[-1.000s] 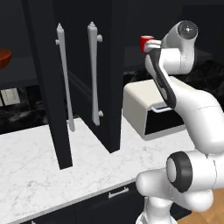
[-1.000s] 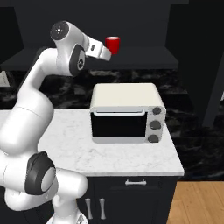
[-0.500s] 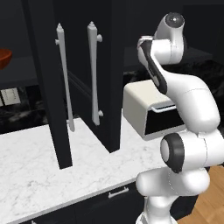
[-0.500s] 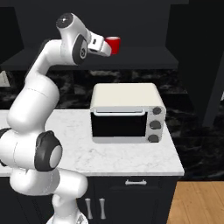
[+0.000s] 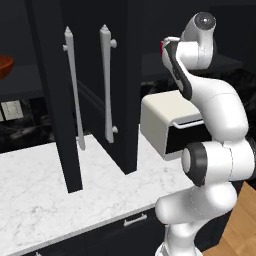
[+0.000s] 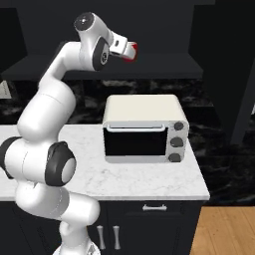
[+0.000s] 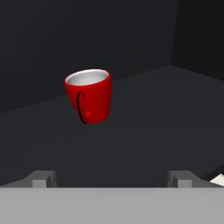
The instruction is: Gather all objects into one cabinet and sort the glasses and bowls to opposite sides.
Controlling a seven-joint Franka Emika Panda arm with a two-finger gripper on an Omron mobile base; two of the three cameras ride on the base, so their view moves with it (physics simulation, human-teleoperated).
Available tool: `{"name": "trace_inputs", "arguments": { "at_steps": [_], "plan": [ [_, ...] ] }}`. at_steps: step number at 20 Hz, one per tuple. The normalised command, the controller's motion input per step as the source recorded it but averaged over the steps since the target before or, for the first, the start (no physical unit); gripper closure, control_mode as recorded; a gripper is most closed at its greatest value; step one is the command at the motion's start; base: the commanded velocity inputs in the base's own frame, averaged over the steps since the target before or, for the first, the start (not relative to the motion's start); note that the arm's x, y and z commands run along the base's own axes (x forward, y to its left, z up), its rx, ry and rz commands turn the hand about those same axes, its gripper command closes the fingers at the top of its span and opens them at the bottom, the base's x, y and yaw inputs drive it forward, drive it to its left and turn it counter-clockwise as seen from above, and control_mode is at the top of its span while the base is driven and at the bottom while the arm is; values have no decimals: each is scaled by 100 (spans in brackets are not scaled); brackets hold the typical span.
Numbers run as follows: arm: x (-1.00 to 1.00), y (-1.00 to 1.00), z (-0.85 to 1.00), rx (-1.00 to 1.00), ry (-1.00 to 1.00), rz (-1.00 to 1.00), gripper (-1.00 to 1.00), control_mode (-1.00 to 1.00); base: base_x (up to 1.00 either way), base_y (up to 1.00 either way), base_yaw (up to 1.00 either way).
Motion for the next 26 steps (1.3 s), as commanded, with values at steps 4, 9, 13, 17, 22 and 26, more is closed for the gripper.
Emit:
{"name": "trace_inputs", "arguments": {
  "at_steps": [4, 9, 13, 17, 22, 26],
  "plan": [
    [3, 0, 0, 0, 0, 0, -100, -100, 0, 0, 0],
    [37, 3, 10, 0, 5, 0, -100, -100, 0, 0, 0],
    [44, 18, 15, 0, 5, 0, -100, -100, 0, 0, 0],
    [21, 14, 6, 0, 2, 0, -100, -100, 0, 0, 0],
    [0, 1, 0, 0, 0, 0, -100, -100, 0, 0, 0],
    [11, 8, 0, 0, 0, 0, -100, -100, 0, 0, 0]
  ]
}}
